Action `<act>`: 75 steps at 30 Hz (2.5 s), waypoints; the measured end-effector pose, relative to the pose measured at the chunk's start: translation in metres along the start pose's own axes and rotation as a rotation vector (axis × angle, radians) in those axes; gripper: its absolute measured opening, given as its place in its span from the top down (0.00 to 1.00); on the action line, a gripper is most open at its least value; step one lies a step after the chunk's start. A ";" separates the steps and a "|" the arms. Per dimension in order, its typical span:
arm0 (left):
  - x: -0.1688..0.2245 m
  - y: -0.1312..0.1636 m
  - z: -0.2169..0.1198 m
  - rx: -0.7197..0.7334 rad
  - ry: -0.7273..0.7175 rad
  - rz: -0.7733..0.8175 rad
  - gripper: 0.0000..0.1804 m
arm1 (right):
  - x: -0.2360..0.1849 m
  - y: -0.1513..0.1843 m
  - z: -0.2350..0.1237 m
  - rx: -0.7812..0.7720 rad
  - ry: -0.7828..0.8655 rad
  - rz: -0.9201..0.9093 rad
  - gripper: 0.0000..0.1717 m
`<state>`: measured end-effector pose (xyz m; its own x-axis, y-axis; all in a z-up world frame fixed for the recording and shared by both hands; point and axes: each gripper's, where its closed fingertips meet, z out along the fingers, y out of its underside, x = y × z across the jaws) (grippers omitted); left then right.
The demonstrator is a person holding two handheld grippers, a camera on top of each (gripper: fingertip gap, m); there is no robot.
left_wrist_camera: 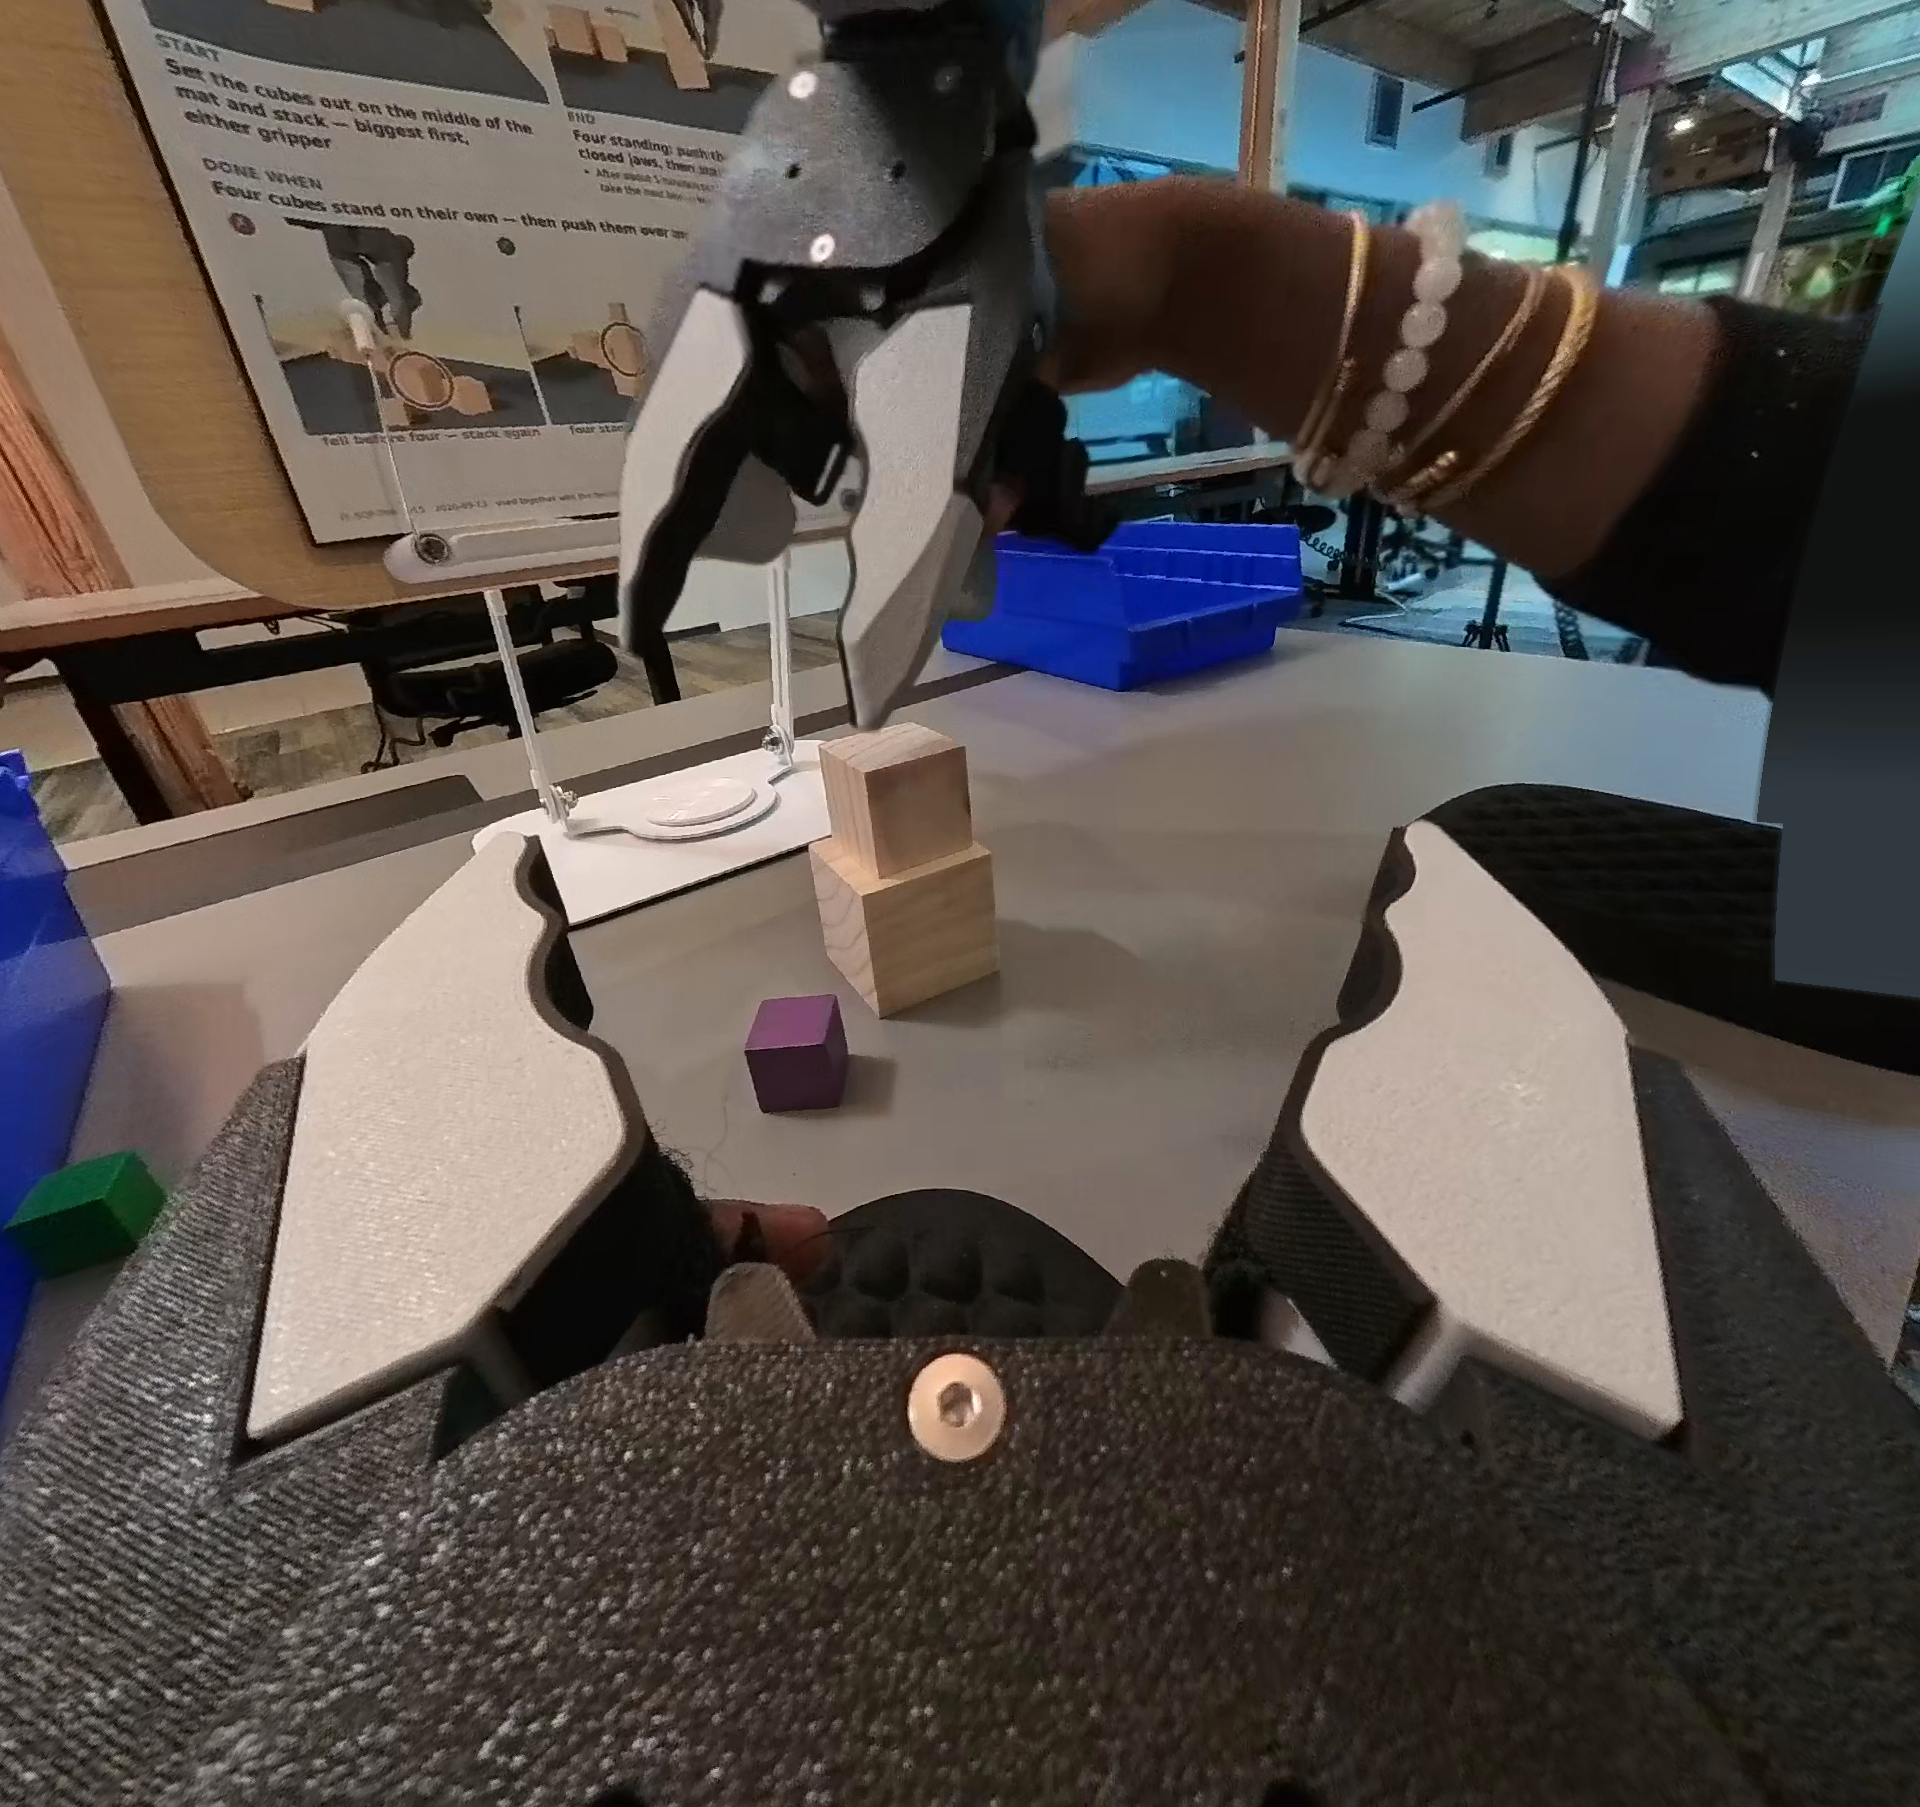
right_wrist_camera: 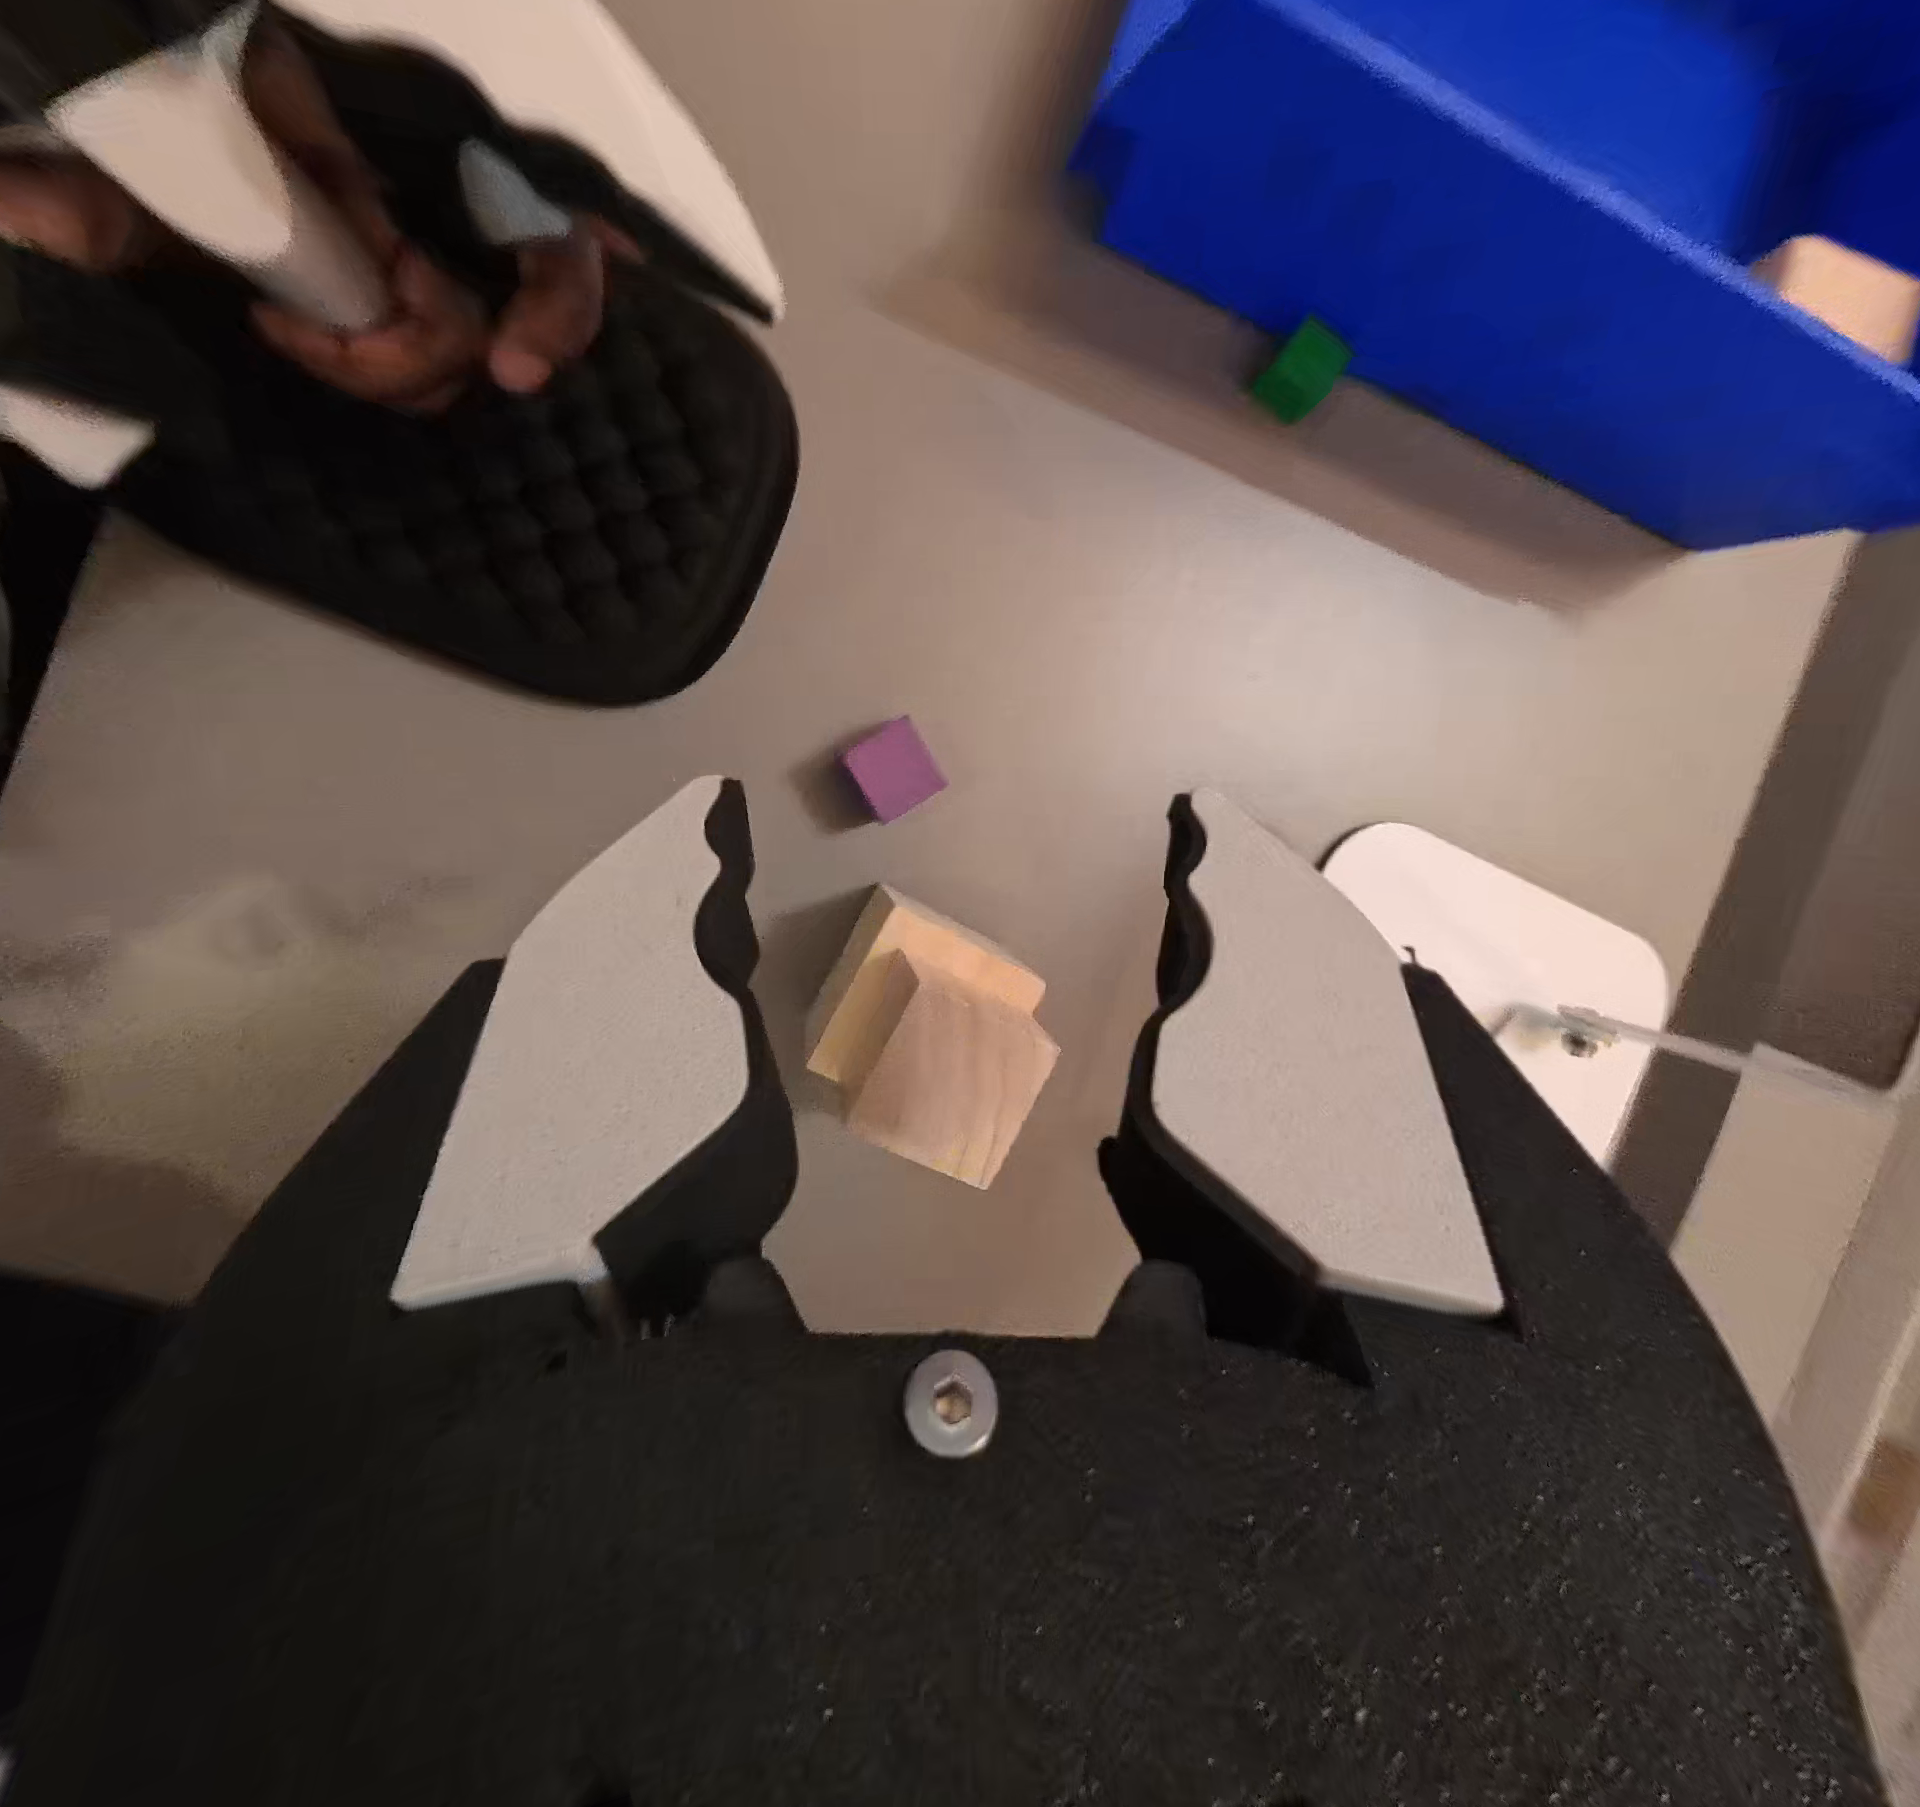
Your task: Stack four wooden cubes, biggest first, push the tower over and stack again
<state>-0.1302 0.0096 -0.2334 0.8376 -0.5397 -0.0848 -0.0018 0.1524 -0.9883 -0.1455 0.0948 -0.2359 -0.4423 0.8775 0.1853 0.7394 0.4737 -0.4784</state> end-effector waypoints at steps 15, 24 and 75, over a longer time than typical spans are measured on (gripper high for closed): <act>-0.002 -0.001 -0.001 0.009 -0.004 -0.019 0.22 | -0.022 0.029 0.071 -0.556 -0.280 -0.527 0.68; -0.004 -0.001 -0.001 0.012 -0.012 -0.028 0.23 | -0.027 0.041 0.089 -0.608 -0.284 -0.547 0.78; -0.002 0.002 0.001 -0.012 -0.008 -0.010 0.24 | 0.003 0.043 -0.033 -0.647 -0.064 0.243 0.85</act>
<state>-0.1312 0.0115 -0.2348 0.8421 -0.5343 -0.0736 0.0001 0.1367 -0.9906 -0.0984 0.1198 -0.2275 -0.2399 0.9677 0.0772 0.9666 0.2307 0.1114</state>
